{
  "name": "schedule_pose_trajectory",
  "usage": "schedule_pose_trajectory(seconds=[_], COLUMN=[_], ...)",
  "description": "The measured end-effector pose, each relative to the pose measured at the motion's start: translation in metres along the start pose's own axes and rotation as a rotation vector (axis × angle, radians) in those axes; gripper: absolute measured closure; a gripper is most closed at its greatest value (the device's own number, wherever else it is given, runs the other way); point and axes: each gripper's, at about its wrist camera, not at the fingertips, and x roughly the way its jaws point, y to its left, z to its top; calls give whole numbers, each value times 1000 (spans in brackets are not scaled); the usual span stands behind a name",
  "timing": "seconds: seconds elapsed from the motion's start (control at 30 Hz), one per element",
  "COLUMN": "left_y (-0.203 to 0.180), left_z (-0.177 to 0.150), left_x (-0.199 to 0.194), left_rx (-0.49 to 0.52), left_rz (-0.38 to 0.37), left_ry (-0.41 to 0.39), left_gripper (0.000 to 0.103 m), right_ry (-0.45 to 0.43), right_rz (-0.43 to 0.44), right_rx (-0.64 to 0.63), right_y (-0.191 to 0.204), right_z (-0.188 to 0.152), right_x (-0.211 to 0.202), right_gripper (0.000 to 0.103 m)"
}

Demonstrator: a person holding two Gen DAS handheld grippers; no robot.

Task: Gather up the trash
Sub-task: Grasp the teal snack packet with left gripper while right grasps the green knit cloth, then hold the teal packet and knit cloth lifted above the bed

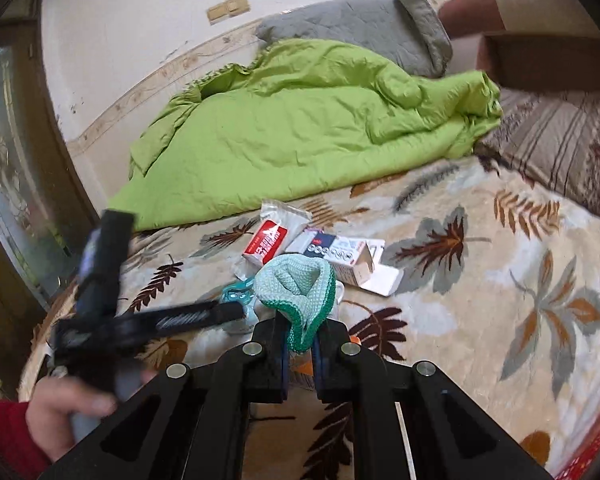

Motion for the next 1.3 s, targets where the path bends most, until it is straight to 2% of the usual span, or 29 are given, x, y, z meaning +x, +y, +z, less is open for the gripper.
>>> schedule_pose_trajectory(seconds=[0.17,0.23,0.27,0.33,0.43,0.53,0.63,0.77,0.97,1.1,1.3], left_y=[-4,-8,-8,-5,5,16,19,20,11,8,14], left_z=[12,10,9,4,-9,-33,-56,-84,-90,-91,-89], left_x=[34,32,30,22,3,-27,-54,-78,-78,-74,-73], left_rx=[0,42,60,78,104,132,165,207,250,268,244], left_rz=[64,96,95,83,66,45,55,124,190,222,222], left_ry=[48,13,5,-11,-41,-69,-126,-245,-308,-319,-322], left_gripper=[32,49,62,72,78,79,79,79,79,79,79], right_ry=[13,14,16,12,12,5,-1,-7,12,26,47], right_rz=[10,15,14,15,10,2,-4,-8,-3,-11,-15], right_rx=[60,63,60,55,41,12,-29,-88,-106,-86,-77], right_y=[-13,-14,-13,-12,-9,-3,6,20,28,21,20], right_z=[1,1,1,1,1,-1,-1,-5,-12,-13,-12], right_x=[5,6,6,6,6,4,3,1,-3,-1,4], right_gripper=[94,94,94,94,94,94,94,94,94,94,94])
